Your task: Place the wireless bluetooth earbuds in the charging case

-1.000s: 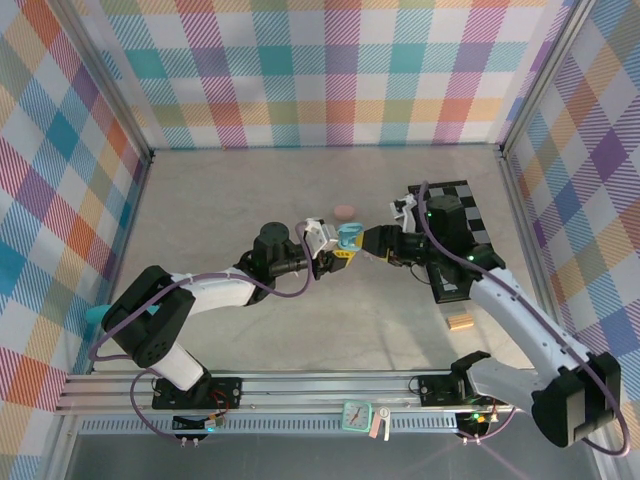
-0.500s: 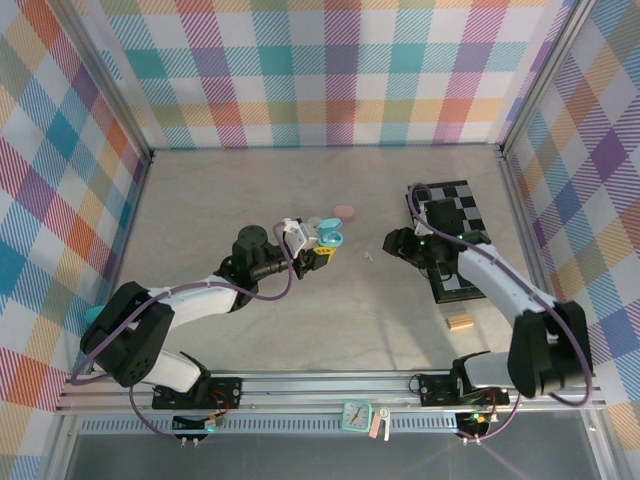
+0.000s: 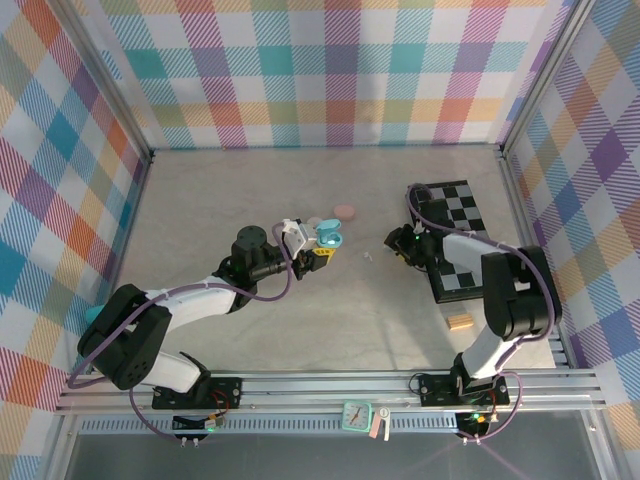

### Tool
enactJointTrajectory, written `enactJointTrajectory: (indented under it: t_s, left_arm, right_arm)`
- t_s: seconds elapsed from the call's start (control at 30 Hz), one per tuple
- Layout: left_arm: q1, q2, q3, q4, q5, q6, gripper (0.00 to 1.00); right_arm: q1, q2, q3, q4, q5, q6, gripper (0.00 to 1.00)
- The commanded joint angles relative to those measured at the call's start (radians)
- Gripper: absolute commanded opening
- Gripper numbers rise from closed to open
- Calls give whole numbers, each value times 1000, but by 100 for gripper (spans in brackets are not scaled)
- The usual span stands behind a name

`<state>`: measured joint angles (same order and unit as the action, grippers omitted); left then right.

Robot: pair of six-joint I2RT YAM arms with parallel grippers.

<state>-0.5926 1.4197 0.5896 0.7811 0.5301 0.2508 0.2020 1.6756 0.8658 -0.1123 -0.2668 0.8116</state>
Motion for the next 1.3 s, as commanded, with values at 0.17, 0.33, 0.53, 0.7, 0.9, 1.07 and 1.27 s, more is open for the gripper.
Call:
enactJointTrajectory:
  t_s: [0.17, 0.33, 0.53, 0.7, 0.9, 1.07, 1.27]
  left_arm:
    - [4, -35, 1, -3, 19, -7, 27]
    - [2, -33, 4, -6, 21, -6, 27]
    - [1, -27, 3, -5, 19, -5, 27]
    - [1, -21, 1, -5, 18, -4, 27]
    - [1, -19, 1, -5, 16, -3, 27]
    - [1, -14, 1, -1, 15, -3, 27]
    - [0, 6, 7, 17, 20, -7, 27]
  right_arm:
    - [-17, 74, 23, 97, -37, 63, 35]
    - [-18, 107, 38, 124, -68, 75, 31]
    - [-19, 137, 55, 133, -92, 73, 25]
    - [-21, 164, 63, 137, -107, 66, 25]
    - [-21, 187, 87, 91, -124, 20, 27]
    - [-19, 181, 106, 12, -121, -65, 29]
    - [0, 178, 145, -95, -84, -186, 31]
